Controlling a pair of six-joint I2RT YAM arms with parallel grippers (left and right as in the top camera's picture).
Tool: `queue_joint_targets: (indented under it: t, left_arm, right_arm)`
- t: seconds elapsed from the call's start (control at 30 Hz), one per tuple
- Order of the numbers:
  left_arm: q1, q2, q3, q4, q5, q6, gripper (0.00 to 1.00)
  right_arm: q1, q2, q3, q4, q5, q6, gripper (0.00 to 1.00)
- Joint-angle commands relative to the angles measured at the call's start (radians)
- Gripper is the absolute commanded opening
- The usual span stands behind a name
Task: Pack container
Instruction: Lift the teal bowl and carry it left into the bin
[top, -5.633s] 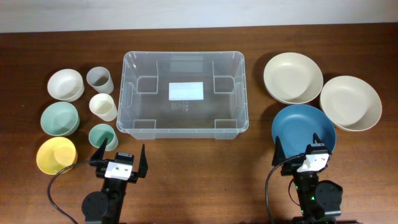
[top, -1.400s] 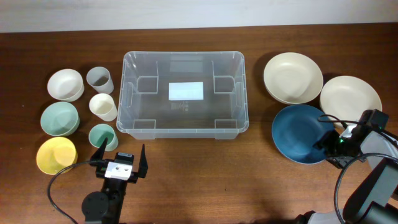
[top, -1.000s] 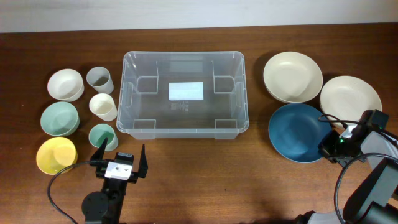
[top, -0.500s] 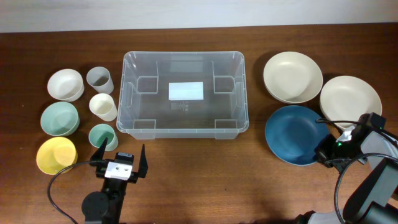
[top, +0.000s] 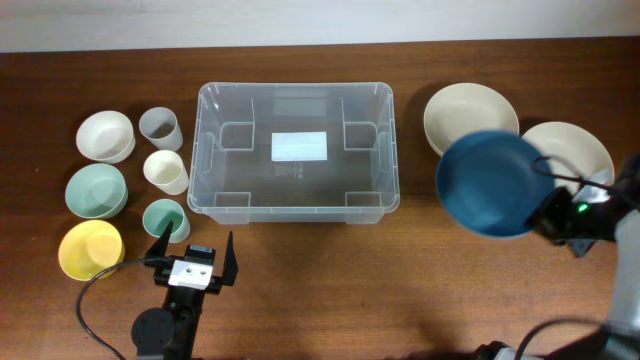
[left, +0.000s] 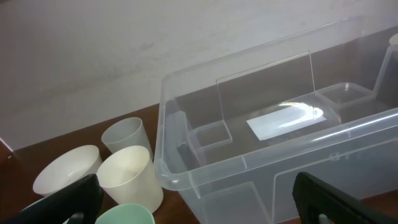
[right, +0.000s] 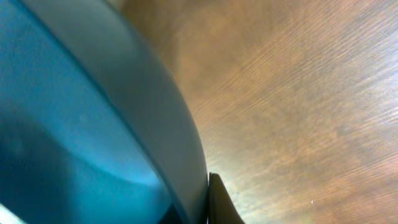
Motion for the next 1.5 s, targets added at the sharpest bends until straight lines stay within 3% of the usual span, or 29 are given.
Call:
queue_joint_targets:
  t: [0.0, 0.13, 0.27, 0.4, 0.57, 0.73, 1.03, 1.47]
  left_arm:
    - [0.006, -0.007, -0.002, -0.006, -0.007, 0.015, 1.0]
    - [0.006, -0.007, -0.002, -0.006, -0.007, 0.015, 1.0]
    - [0.006, -0.007, -0.002, -0.006, -0.007, 0.015, 1.0]
    - [0.006, -0.007, -0.002, -0.006, -0.007, 0.015, 1.0]
    - [0.006, -0.007, -0.002, -0.006, -0.007, 0.015, 1.0]
    - [0.006, -0.007, -0.002, -0.006, -0.007, 0.015, 1.0]
    - [0.006, -0.007, -0.002, -0.006, -0.007, 0.015, 1.0]
    - [0.006, -0.007, -0.002, -0.006, -0.007, 0.015, 1.0]
  right_arm:
    - [-0.003, -0.084, 0.184, -0.066, -0.034, -0.009, 0.03]
    - [0.019, -0.127, 0.331, -0.074, -0.049, 0.093, 0.03]
    - [0.133, -0.148, 0.409, -0.016, -0.075, 0.203, 0.04]
    - [0.356, -0.138, 0.41, 0.123, -0.023, 0.334, 0.04]
    - [0.727, -0.031, 0.41, 0.283, 0.187, 0.458, 0.04]
    - [0.925, 0.108, 0.41, 0.394, 0.266, 0.515, 0.04]
    - [1.098, 0.378, 0.41, 0.541, 0.267, 0.601, 0.04]
    - [1.149, 0.516, 0.41, 0.538, 0.235, 0.627, 0.04]
